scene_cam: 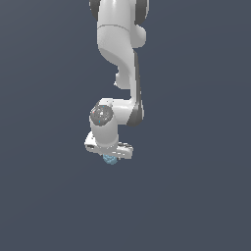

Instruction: Pick up the object and move it to a goal position.

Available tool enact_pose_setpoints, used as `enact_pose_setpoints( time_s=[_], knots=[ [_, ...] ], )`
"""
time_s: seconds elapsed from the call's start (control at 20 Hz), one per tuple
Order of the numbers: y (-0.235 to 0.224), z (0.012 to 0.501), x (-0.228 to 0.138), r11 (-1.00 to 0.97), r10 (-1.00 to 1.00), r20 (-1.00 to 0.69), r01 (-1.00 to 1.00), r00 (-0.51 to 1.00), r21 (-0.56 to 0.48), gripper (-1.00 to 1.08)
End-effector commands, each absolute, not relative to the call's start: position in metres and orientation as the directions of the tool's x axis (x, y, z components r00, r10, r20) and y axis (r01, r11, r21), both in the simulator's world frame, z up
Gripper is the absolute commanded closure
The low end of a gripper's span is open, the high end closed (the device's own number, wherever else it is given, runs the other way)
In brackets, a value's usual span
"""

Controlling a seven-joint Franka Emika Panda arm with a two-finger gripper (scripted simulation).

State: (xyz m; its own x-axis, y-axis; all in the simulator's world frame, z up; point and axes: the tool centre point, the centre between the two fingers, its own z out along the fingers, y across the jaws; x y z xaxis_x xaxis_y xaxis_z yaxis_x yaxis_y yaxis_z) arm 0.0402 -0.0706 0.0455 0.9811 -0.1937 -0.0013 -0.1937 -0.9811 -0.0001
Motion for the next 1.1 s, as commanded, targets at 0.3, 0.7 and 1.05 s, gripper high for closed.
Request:
enact_pose_setpoints(
  time_s=[0.3,0.7,1.05],
  knots=[
    [-0.086,0.081,0.025,-0.981,-0.195,0.000,-0.195,0.981,0.000,1.08],
    [-0.113,0.147,-0.004,-0.981,-0.195,0.000,-0.195,0.981,-0.001,1.08],
    [-0.143,0.219,-0.034,-0.981,-0.195,0.000,-0.195,0.981,-0.002,1.08]
  ],
)
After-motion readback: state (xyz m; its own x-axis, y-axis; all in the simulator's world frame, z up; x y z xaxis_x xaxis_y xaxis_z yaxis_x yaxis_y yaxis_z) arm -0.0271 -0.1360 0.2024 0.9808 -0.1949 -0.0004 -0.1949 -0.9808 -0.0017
